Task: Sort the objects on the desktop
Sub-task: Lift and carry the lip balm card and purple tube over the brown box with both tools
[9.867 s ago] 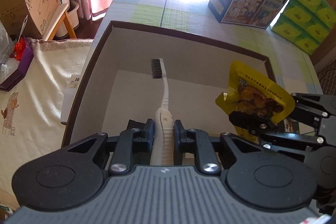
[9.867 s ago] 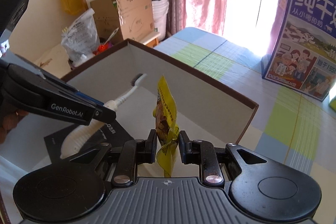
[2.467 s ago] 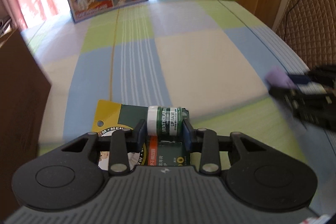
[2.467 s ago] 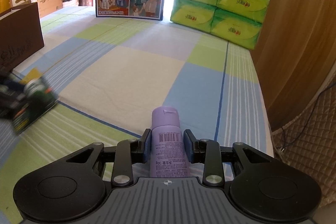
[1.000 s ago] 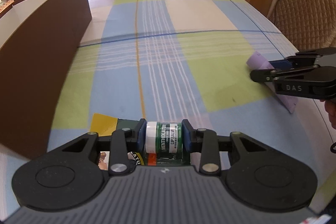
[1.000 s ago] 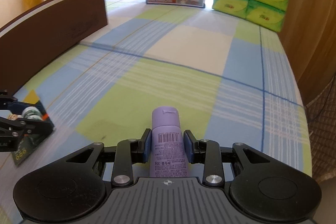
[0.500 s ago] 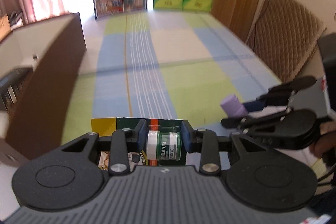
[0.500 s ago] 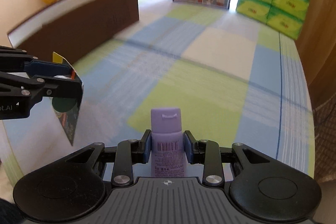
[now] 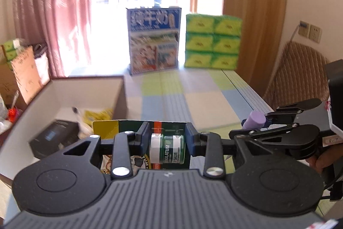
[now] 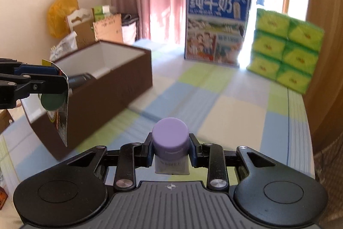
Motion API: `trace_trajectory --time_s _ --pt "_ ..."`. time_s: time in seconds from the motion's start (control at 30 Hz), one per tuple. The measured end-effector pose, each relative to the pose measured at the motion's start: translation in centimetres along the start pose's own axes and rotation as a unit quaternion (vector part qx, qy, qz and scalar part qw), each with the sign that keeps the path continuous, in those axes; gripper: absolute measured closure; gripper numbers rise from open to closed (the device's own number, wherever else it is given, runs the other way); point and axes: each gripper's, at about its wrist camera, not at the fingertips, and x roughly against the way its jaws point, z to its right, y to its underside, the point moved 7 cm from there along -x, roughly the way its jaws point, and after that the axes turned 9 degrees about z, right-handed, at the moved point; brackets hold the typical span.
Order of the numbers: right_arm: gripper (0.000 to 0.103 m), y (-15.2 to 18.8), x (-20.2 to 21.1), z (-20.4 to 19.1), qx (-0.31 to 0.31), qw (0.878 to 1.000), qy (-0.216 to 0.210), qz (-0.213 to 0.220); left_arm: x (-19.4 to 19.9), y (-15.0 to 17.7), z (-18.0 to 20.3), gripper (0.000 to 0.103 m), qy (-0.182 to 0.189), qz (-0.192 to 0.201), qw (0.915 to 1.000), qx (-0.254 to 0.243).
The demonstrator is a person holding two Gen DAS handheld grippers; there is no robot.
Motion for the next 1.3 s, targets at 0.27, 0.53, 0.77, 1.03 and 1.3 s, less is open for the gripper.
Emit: trace_trajectory --time_s 0.27,0.53,0.77,1.03,1.3 --pt "0.074 -4.5 -1.6 -3.7 0.014 0.999 -0.027 0.035 1.2 -2.5 -5.2 0.073 -0.044 0.023 0.9988 0.006" --pt "0.074 -8.3 -3.3 -8.1 0.02 0.996 -0.063 0.062 1.9 -3.7 -10.5 0.073 -0.076 0.036 0.9964 0.006" --pt "0.074 -10.0 -5.2 -11.4 0.024 0.994 -0.086 0.067 2.5 -3.5 -14.7 0.073 -0.099 0.036 0.9944 0.012" --pt "0.074 -9.9 -8.3 -13.9 0.01 0.993 -0.107 0.043 2.0 -2.0 -18.1 0.073 -0.104 0.016 0.9944 0.008" --pt "0.074 -9.3 -10.7 -15.7 -0.009 0.992 -0.128 0.015 -0.2 0.7 -20.0 0.073 -0.088 -0.033 0.9956 0.003"
